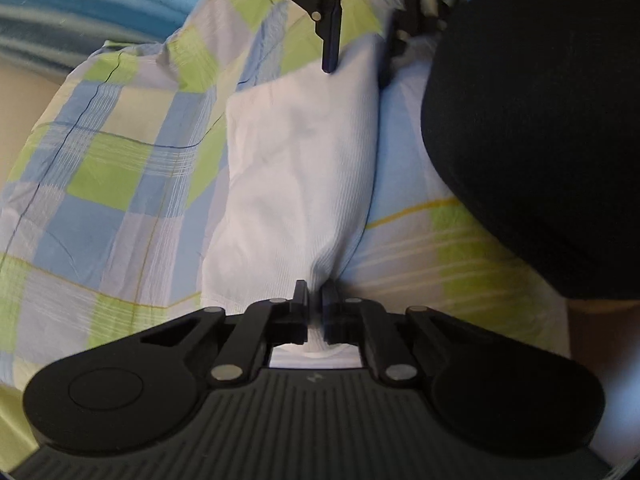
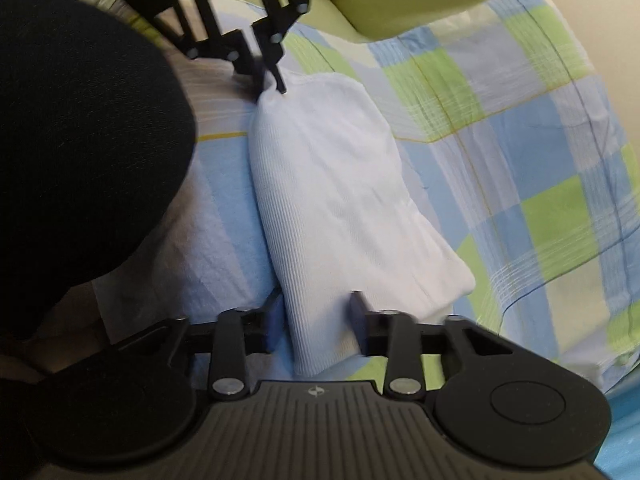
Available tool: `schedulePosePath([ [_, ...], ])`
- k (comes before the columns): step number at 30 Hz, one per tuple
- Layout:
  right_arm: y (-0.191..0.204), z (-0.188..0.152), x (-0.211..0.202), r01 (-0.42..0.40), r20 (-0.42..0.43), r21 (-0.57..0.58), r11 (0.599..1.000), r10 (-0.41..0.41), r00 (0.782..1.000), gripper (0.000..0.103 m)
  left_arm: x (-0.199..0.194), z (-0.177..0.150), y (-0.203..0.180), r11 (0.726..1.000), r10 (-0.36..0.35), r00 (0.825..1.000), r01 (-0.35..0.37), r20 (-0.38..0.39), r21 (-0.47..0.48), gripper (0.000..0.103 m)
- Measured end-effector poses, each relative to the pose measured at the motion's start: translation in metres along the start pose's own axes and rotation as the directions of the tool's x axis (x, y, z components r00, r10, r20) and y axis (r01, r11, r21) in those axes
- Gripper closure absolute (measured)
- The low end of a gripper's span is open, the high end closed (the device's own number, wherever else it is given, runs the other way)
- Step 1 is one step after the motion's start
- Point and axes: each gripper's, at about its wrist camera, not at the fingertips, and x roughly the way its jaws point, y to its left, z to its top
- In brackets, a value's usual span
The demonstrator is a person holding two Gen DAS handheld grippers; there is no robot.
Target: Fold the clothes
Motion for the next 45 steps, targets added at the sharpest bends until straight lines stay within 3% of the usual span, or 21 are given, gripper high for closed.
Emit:
schedulePosePath([
  [6,-0.064,0.025,-0.015,0.126,0.068,0.055,0.99,-0.13,0.989,0.1,0.005,0.002,0.09,0.981,0.09,0.995,-0.081,0.046,-0.175,0.098],
  [10,-0.127,0.053,-0.009,0.253,0.108,0.069,0.965,-0.259,0.96,0.1,0.008,0.006,0.154,0.953,0.179,0.982,-0.158,0.06,-0.257,0.098],
  [15,-0.158,0.07,-0.025,0.32,0.151,0.084,0.944,-0.33,0.932,0.099,-0.014,0.016,0.202,0.923,0.268,0.96,-0.235,0.073,-0.304,0.098],
  [19,-0.115,0.053,-0.03,0.266,0.142,0.072,0.961,-0.274,0.951,0.099,-0.032,0.013,0.162,0.939,0.202,0.976,-0.17,0.081,-0.299,0.098],
  [23,-0.046,0.025,-0.024,0.12,0.101,0.027,0.992,-0.123,0.987,0.099,-0.034,0.002,0.08,0.951,0.04,0.997,-0.019,0.059,-0.31,0.098],
  [26,-0.005,0.004,-0.017,0.007,0.044,0.004,1.0,-0.007,0.999,0.099,-0.03,-0.008,0.025,0.94,-0.075,0.997,0.08,0.028,-0.333,0.098],
  [29,0.005,-0.009,-0.023,-0.031,0.011,0.051,0.998,0.031,0.999,0.1,-0.037,-0.017,0.007,0.909,-0.124,0.992,0.126,0.033,-0.396,0.096],
  [33,-0.018,-0.023,-0.029,0.001,-0.029,0.176,0.984,0.004,1.0,0.09,-0.048,-0.037,0.026,0.827,-0.144,0.987,0.161,0.073,-0.539,0.089],
  [36,-0.047,-0.028,-0.028,0.011,-0.022,0.322,0.947,-0.004,1.0,0.078,-0.045,-0.056,0.056,0.711,-0.142,0.983,0.183,0.117,-0.679,0.084],
  [38,-0.068,-0.03,-0.028,-0.015,0.014,0.452,0.892,0.009,1.0,0.072,-0.034,-0.066,0.077,0.621,-0.136,0.982,0.187,0.131,-0.761,0.082],
  [41,-0.093,-0.034,-0.024,-0.085,0.083,0.621,0.779,0.043,0.996,0.063,-0.01,-0.078,0.107,0.477,-0.134,0.977,0.21,0.166,-0.854,0.076],
  [45,-0.126,-0.039,-0.006,-0.167,0.165,0.761,0.627,0.062,0.984,0.057,0.026,-0.089,0.136,0.359,-0.139,0.973,0.222,0.184,-0.907,0.073],
])
